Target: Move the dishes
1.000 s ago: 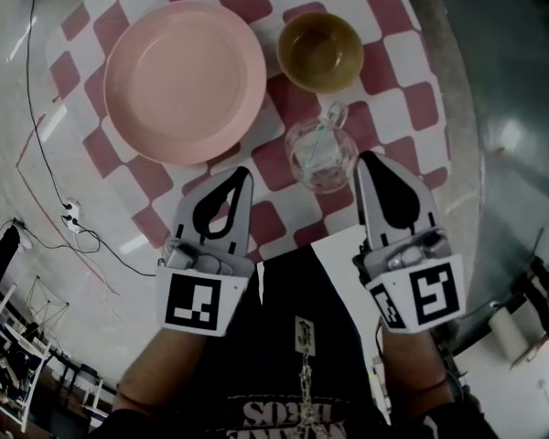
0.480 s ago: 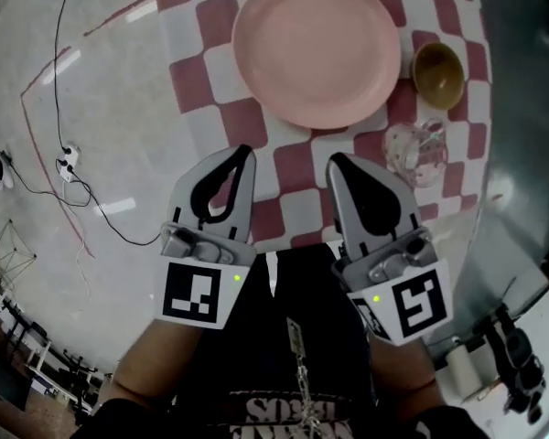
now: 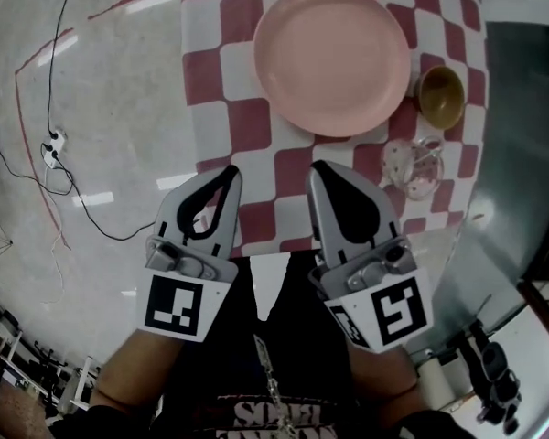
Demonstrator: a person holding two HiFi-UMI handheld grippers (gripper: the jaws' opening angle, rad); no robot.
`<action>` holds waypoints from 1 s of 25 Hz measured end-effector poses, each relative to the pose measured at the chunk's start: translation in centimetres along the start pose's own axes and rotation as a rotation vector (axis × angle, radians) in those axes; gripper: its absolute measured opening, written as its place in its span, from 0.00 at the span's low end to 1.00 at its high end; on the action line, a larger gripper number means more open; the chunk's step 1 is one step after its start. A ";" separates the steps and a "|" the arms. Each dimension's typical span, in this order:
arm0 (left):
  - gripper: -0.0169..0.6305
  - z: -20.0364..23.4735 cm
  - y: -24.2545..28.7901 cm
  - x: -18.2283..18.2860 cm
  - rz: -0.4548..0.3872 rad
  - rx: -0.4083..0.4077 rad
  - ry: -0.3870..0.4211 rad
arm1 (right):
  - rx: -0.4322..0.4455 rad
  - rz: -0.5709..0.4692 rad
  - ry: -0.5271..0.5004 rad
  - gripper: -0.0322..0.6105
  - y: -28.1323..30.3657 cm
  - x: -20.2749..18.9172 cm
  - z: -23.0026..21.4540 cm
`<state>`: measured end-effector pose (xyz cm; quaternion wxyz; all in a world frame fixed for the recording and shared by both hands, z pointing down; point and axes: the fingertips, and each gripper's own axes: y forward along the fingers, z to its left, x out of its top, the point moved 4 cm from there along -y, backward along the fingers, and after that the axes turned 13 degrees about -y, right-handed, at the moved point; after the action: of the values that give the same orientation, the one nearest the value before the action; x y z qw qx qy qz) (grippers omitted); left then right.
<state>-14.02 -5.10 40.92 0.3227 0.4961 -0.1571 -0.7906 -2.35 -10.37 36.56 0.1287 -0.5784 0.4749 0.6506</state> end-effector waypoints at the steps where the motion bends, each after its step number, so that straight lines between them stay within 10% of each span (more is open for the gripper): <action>1: 0.07 -0.2 0.5 -1.0 0.018 0.005 0.013 | -0.007 -0.002 -0.011 0.11 -0.4 -0.4 -0.3; 6: 0.07 -3.8 3.9 -4.4 0.035 0.053 0.030 | -0.010 0.009 -0.149 0.11 -5.7 -2.8 -3.7; 14: 0.08 -16.3 11.2 -4.1 0.085 0.013 0.078 | -0.086 0.040 -0.075 0.11 -15.4 -5.5 -15.1; 25: 0.33 -19.9 16.4 -6.3 0.185 0.163 0.037 | -0.045 0.001 -0.045 0.11 -19.6 -7.1 -22.8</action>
<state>11.35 -11.71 45.41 0.3559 0.5185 -0.2600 -0.7327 28.21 -15.04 36.33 0.1260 -0.5663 0.4572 0.6741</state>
